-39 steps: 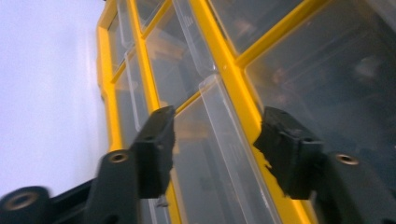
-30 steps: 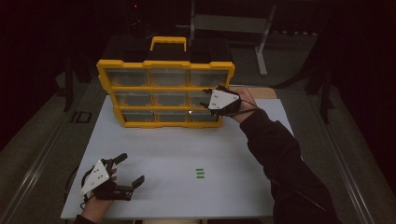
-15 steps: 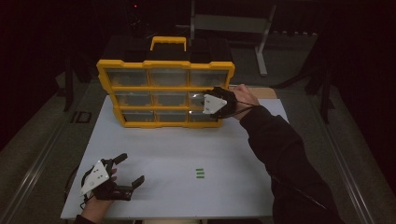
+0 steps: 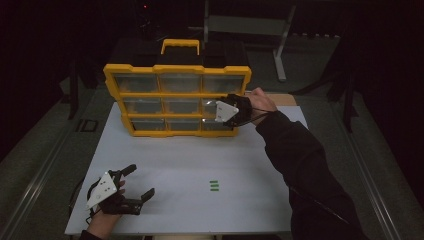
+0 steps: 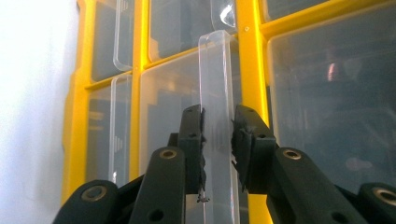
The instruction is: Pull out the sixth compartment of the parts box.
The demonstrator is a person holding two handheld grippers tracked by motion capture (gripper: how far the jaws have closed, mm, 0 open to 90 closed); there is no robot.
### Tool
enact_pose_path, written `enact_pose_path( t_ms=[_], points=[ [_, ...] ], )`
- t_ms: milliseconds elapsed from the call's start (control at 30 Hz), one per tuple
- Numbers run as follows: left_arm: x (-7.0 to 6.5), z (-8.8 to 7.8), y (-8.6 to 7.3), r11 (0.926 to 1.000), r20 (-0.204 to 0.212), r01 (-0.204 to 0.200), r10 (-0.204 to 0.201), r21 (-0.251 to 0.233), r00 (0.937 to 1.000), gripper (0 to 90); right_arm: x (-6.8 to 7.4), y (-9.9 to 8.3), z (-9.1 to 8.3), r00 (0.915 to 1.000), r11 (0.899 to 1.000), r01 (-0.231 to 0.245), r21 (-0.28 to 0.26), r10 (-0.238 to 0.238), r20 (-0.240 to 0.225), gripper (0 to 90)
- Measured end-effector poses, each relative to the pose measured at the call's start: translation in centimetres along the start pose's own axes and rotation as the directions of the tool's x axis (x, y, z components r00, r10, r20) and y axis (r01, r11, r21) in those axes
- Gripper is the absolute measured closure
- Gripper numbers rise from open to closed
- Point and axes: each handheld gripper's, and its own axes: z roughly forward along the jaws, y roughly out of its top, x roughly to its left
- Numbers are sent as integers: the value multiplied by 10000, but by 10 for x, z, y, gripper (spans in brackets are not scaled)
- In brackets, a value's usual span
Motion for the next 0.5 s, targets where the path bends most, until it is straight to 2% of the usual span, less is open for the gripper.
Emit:
enact_pose_path(
  t_ms=[200,500],
  points=[
    [0,0,0,10000,-10,17,-17,-8,10000,0,-3,2,-2,9990,9995,-314,63,316,-308,746],
    [0,0,0,10000,-6,3,-3,6,10000,0,2,5,-10,9985,9996,-285,-46,282,-468,746]
  ],
)
